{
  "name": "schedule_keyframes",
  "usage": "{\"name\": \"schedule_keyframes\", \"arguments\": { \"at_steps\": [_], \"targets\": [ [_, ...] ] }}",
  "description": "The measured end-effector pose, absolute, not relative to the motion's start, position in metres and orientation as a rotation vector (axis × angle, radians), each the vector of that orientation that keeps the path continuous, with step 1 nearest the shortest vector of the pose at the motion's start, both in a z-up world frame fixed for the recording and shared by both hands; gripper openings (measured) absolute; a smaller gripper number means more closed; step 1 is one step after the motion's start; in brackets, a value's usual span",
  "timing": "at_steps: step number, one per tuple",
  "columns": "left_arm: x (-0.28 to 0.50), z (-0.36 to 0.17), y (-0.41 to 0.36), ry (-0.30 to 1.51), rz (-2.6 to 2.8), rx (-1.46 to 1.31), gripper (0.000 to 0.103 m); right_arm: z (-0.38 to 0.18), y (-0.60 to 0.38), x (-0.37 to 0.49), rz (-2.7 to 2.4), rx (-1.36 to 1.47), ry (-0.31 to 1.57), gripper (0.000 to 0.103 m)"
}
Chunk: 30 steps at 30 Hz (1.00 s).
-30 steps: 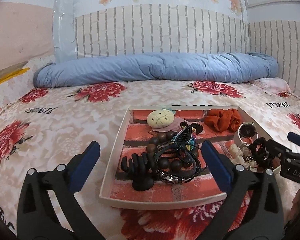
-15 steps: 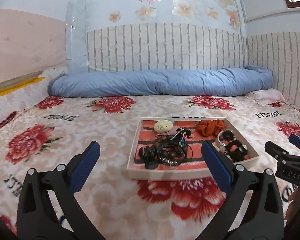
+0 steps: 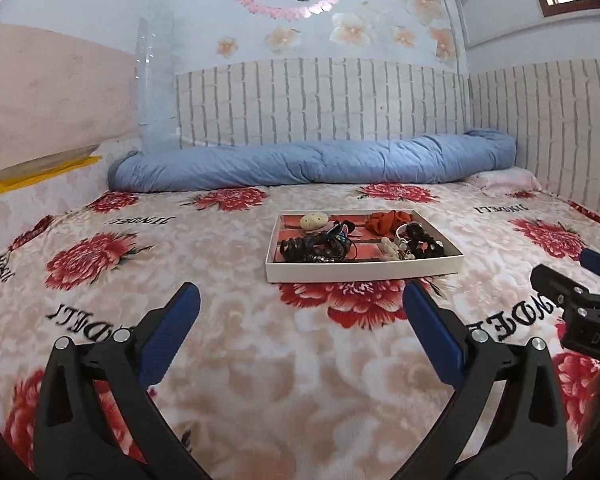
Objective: Organize jewelry
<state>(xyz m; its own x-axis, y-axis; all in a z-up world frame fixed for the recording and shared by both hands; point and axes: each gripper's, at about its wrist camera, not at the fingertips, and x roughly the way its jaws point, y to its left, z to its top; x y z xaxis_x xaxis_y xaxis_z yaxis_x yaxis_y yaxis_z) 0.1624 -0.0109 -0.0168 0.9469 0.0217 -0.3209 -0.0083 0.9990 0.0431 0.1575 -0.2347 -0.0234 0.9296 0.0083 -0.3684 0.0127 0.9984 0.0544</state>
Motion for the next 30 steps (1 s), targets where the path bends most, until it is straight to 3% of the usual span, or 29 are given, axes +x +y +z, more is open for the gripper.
{"name": "schedule_keyframes", "arguments": {
  "at_steps": [7, 30],
  "targets": [
    [0.132, -0.031, -0.015, 0.221, 0.07, 0.097, 0.098, -0.039, -0.234, 0.141, -0.007, 0.047, 0.344, 0.099],
    [0.147, -0.051, -0.002, 0.312, 0.043, 0.02, 0.098, -0.058, -0.231, 0.142, -0.025, 0.042, 0.347, 0.099]
  ]
}}
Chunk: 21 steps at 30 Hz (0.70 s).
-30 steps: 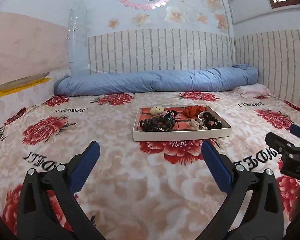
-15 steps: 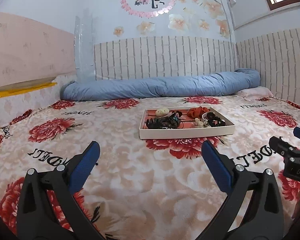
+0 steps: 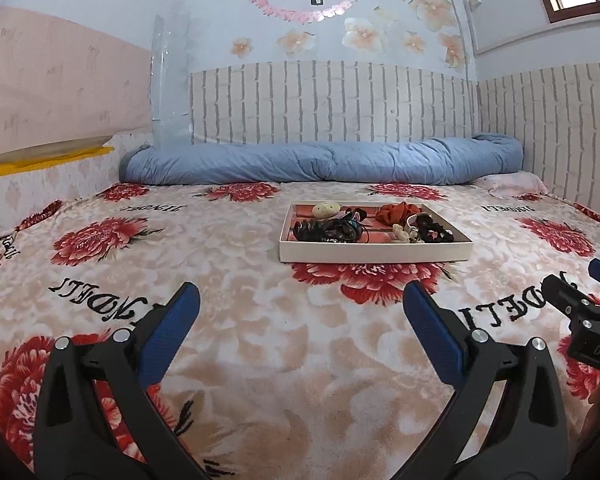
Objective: Organize jewelry
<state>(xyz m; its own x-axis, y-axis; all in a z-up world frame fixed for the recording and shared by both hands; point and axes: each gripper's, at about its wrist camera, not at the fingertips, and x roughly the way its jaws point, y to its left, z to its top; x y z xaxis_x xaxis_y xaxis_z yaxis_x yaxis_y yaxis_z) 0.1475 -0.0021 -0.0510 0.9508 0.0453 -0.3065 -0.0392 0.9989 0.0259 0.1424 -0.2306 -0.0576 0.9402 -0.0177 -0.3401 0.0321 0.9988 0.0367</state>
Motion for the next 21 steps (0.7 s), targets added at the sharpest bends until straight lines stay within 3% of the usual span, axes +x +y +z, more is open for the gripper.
{"name": "schedule_keyframes", "arguments": {
  "at_steps": [21],
  "targets": [
    [0.1451, -0.051, -0.0065, 0.304, 0.056, 0.046, 0.098, -0.0573, -0.2299, 0.1426, -0.026, 0.04, 0.347, 0.099]
  ]
}}
